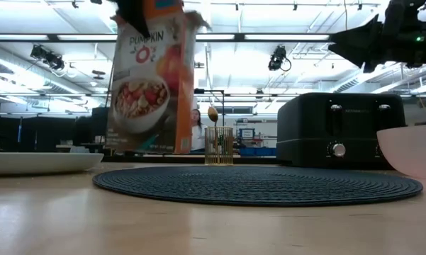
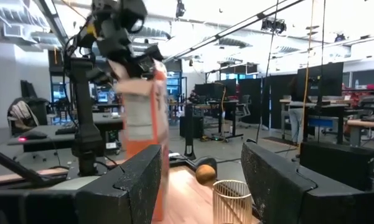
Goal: Arrange a breakfast setting
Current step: Adjust the cereal box
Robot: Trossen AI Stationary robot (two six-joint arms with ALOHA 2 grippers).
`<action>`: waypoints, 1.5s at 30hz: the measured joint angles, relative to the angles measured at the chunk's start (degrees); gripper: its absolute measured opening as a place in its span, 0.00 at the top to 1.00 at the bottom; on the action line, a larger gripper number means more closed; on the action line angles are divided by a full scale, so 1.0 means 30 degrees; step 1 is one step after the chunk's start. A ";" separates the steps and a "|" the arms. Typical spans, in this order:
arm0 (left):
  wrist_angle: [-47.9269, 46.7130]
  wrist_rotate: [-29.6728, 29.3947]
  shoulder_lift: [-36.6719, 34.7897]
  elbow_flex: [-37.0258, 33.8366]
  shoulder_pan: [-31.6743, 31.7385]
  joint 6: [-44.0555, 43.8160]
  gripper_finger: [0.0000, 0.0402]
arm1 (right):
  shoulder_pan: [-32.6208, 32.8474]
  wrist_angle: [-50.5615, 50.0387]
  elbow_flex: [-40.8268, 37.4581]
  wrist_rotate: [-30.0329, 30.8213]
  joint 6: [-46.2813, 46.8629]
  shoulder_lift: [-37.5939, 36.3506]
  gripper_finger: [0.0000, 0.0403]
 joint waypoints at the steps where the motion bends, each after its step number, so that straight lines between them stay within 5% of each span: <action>1: -0.0081 -0.0052 0.0142 0.0000 0.0173 0.0178 0.99 | 0.0000 -0.0024 -0.0004 -0.0003 0.0178 0.0003 0.44; 10: 0.0307 0.3161 0.0264 0.0000 0.2524 0.0284 0.99 | 0.0015 -0.0827 -0.0004 -0.0066 0.1359 0.0003 0.43; 33: 0.1371 0.2943 0.0184 -0.2321 0.3934 -0.1445 0.99 | 0.0015 -0.0787 -0.0001 -0.0044 0.1376 0.0003 0.43; 45: 0.1476 0.1394 0.0257 -0.1778 0.3740 -0.3886 0.69 | 0.0015 -0.0791 -0.0004 0.0022 0.1362 0.0003 0.43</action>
